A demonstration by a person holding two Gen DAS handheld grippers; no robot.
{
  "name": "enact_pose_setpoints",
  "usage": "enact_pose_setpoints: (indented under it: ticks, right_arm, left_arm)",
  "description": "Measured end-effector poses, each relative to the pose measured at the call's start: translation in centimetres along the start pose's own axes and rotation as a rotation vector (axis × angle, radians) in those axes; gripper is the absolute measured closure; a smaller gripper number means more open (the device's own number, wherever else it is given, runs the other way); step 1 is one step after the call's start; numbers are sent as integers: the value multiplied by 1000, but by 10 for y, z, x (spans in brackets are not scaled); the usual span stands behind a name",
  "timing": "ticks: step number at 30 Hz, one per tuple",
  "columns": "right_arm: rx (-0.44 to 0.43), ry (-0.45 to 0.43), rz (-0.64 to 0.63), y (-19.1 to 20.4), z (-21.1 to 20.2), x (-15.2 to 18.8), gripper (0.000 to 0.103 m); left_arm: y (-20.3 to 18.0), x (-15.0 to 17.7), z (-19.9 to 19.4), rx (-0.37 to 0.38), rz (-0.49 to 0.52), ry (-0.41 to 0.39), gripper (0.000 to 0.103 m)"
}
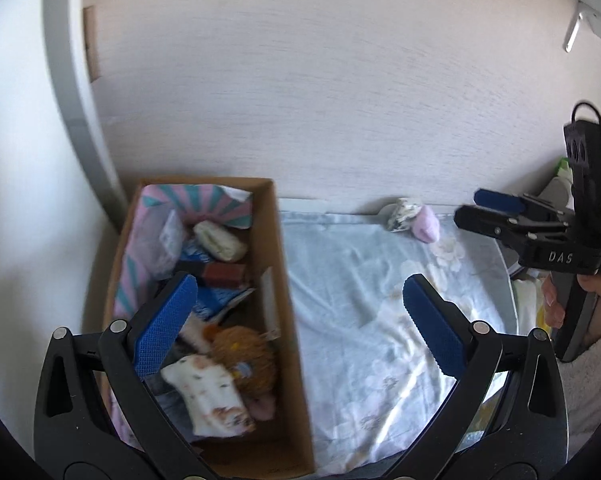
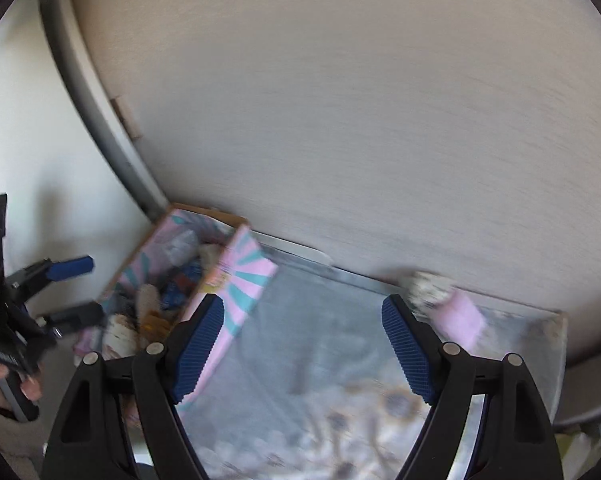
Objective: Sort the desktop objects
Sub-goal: 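Move both tools back toward the tissue box and pink towel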
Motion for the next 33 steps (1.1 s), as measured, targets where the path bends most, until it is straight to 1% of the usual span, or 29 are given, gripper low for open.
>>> enact_pose_setpoints:
  ticks: [3,5,12,14,17,20,23,24,25,27,30,33]
  right_arm:
    - [23,-19,9,-20,-14,9,25]
    - [58,-28,14,-34,-22,15,25]
    - [137,-36,55,-74,-34,32,25]
    - [159,-39,64,-88,-40,39,25]
    - [185,-26,73,-105,-37,50,25]
    - [220,4,43,-120,-25,60,25]
    - [220,29,7,-134,-6,69,25]
    - [218,35,-7,-139,2,72,25]
    - [220,40,-18,-144,10,74,25]
    - [230,54,-43,-152,27,82,25]
    - [230,67,-66,-159,49,90,25]
    - [217,59,-76,-165,66,94,25]
  left_arm:
    - [-13,-1,4,12,17,-5,0]
    - [-22,-3,9,10,28,-2,0]
    - [-53,-10,30,29,26,11,0]
    - [-65,-12,39,46,26,12,0]
    - [-83,-15,59,61,29,32,0]
    - [-103,-15,88,73,33,59,0]
    - [-123,-13,124,87,44,72,0]
    - [-129,-12,136,84,51,75,0]
    - [-136,-11,156,66,54,95,0]
    - [-146,-7,185,44,35,132,1]
    - [-162,-7,211,51,3,142,2]
    - [-180,-10,232,26,9,140,2]
Point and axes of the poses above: each gripper's, at about its wrist camera, not at the fingertips, and z roughly the way its jaws point, y to its left, x to its underside, the point moved 5 cm from there along z, roughly the way its jaws point, and after that the axes turned 5 degrees about -y, right-handed, at the moved point
